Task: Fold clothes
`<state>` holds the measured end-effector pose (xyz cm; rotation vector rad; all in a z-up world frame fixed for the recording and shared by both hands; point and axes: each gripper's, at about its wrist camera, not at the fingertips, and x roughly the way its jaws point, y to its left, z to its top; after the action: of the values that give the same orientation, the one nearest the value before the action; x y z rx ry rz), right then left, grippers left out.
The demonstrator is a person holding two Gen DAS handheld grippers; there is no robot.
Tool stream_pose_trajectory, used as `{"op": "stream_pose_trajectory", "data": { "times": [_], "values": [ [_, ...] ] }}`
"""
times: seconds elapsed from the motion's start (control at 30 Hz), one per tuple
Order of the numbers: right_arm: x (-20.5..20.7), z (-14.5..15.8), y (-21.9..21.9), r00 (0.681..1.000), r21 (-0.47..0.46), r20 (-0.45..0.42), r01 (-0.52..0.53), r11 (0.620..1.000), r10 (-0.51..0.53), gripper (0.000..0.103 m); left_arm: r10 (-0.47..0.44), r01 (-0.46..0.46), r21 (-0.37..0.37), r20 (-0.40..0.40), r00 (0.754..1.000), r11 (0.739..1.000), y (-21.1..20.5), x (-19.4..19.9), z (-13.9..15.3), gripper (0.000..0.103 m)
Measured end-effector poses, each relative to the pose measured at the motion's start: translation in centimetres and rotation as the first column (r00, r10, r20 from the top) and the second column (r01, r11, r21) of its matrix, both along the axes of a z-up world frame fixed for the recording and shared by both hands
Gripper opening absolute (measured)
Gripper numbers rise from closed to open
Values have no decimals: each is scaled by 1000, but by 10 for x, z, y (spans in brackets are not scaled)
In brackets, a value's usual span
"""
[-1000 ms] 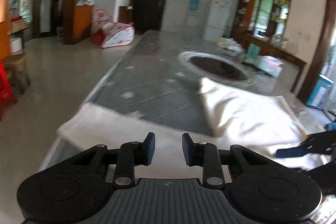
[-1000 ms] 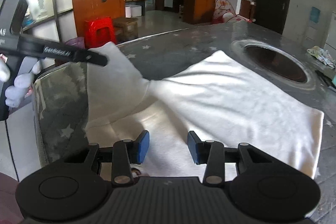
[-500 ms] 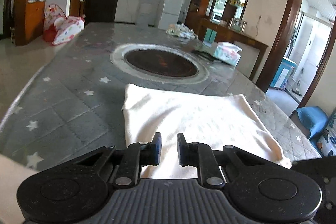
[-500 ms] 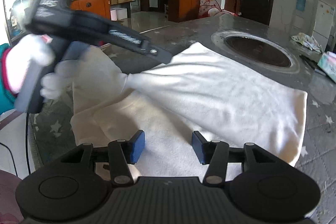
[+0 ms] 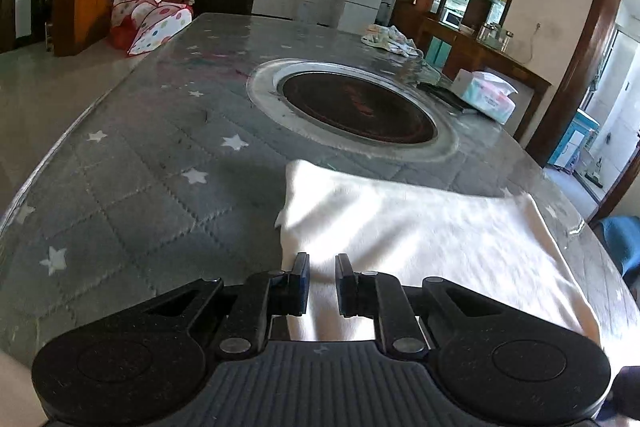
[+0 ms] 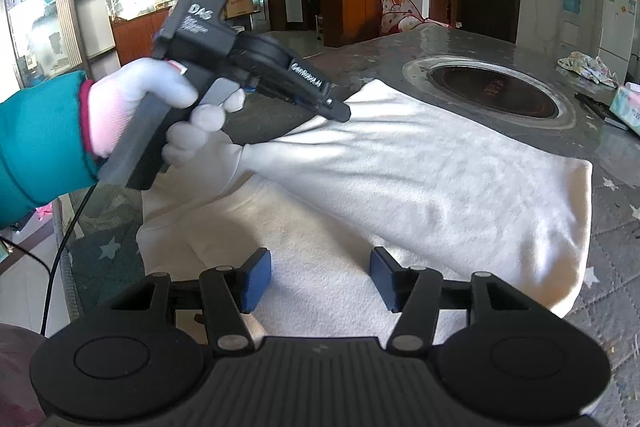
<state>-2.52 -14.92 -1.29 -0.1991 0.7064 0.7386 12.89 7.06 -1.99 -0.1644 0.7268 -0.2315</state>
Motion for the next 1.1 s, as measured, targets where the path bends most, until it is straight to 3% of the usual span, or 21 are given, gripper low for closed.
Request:
{"op": "stream_pose_trajectory", "data": {
  "times": [0.17, 0.43, 0.57, 0.73, 0.9, 1.1],
  "values": [
    [0, -1, -1, 1000, 11, -6, -2, 1000, 3, 58, -18, 18, -15, -5, 1000, 1000, -10, 16, 1, 16],
    [1, -2, -2, 1000, 18, -9, -7, 1000, 7, 60, 76, -76, -19, -17, 997, 997, 0, 47, -1, 16],
    [1, -2, -1, 1000, 10, -2, -9, 1000, 9, 61, 87, -87, -10, 12, 996, 996, 6, 24, 14, 17],
    [-1, -2, 3, 1000, -10, 10, -11, 1000, 11, 64, 160, -162, 24, 59, 985, 987, 31, -30, 34, 31],
    [-1, 0, 5, 1000, -8, 6, 7, 1000, -7, 64, 311, -317, 67, 84, 947, 946, 68, -89, 33, 38],
    [-8, 5, 9, 1000, -8, 22, 11, 1000, -10, 64, 513, -516, 76, 60, 856, 853, 113, -140, 18, 35]
  ]
}}
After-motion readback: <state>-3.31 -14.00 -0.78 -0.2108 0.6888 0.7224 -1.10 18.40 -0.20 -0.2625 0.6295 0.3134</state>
